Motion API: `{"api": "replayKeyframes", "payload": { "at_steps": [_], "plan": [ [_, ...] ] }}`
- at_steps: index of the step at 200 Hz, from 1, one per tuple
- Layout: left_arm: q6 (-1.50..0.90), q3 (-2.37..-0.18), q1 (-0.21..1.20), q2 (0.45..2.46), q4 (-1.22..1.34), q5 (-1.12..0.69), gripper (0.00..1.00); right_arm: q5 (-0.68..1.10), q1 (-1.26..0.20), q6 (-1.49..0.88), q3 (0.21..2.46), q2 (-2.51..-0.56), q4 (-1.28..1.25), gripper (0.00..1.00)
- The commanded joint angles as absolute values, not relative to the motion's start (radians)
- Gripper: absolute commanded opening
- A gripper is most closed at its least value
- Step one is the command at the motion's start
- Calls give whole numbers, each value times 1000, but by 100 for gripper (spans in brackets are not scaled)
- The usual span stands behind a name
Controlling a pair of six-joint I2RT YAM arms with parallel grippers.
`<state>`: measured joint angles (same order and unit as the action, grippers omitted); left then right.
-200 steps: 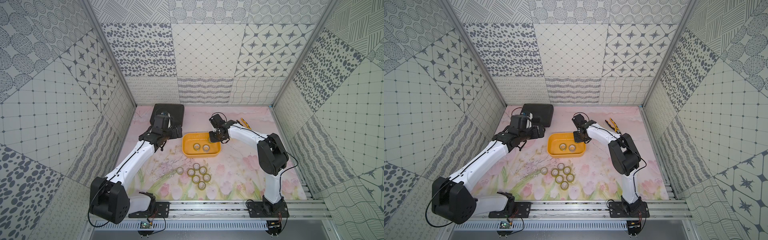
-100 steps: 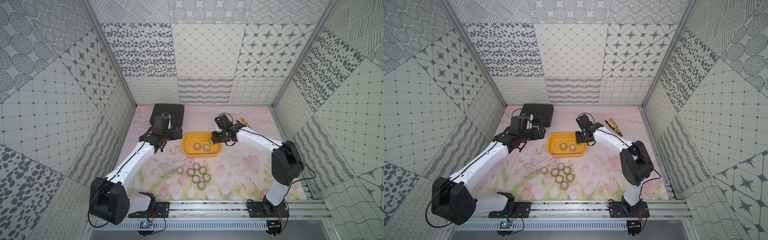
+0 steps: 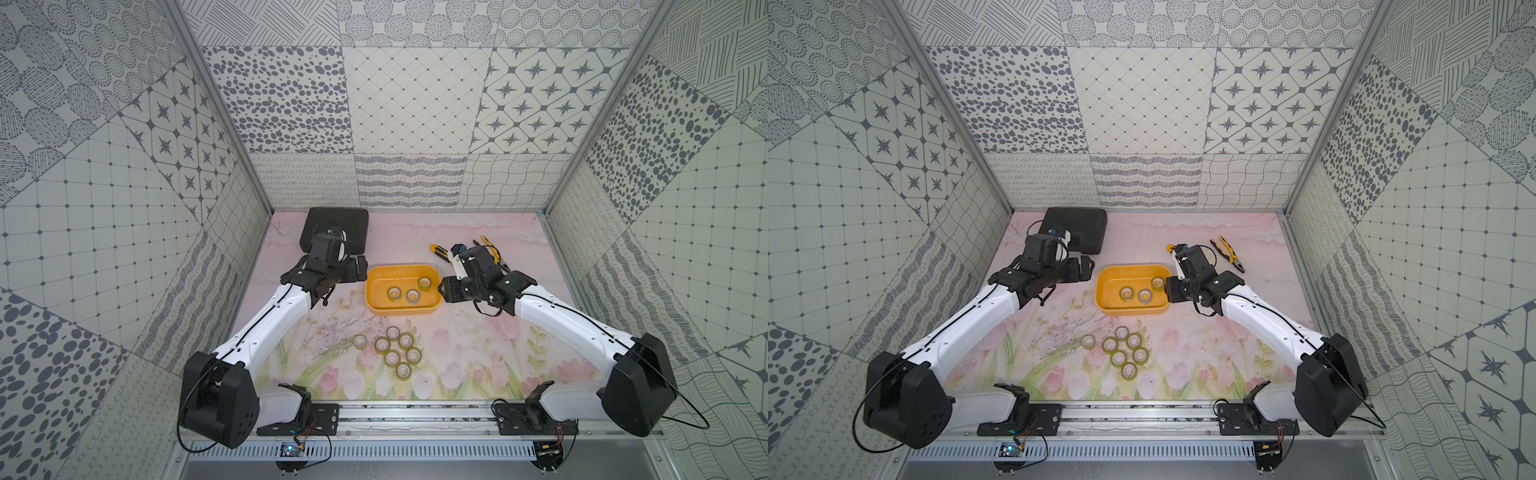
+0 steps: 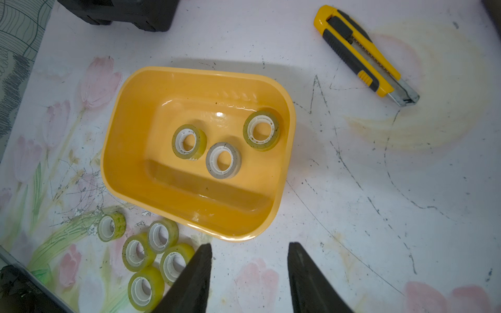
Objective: Put the transparent tape into the storage box
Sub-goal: Place the tape in the storage box, then pick up the tape at the center of the board.
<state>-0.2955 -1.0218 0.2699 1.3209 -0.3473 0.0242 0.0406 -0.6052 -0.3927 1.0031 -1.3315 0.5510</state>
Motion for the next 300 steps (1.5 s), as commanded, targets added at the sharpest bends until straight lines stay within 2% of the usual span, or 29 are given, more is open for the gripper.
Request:
{"api": "replayKeyframes", "payload": {
  "at_steps": [1, 300],
  "plan": [
    [-273, -1029, 278, 1326, -314, 5, 99, 54, -609, -421, 964, -1275, 499, 49],
    [-325, -1054, 275, 1353, -340, 53, 99, 170, -614, -535, 740, -1040, 455, 50]
  ]
}}
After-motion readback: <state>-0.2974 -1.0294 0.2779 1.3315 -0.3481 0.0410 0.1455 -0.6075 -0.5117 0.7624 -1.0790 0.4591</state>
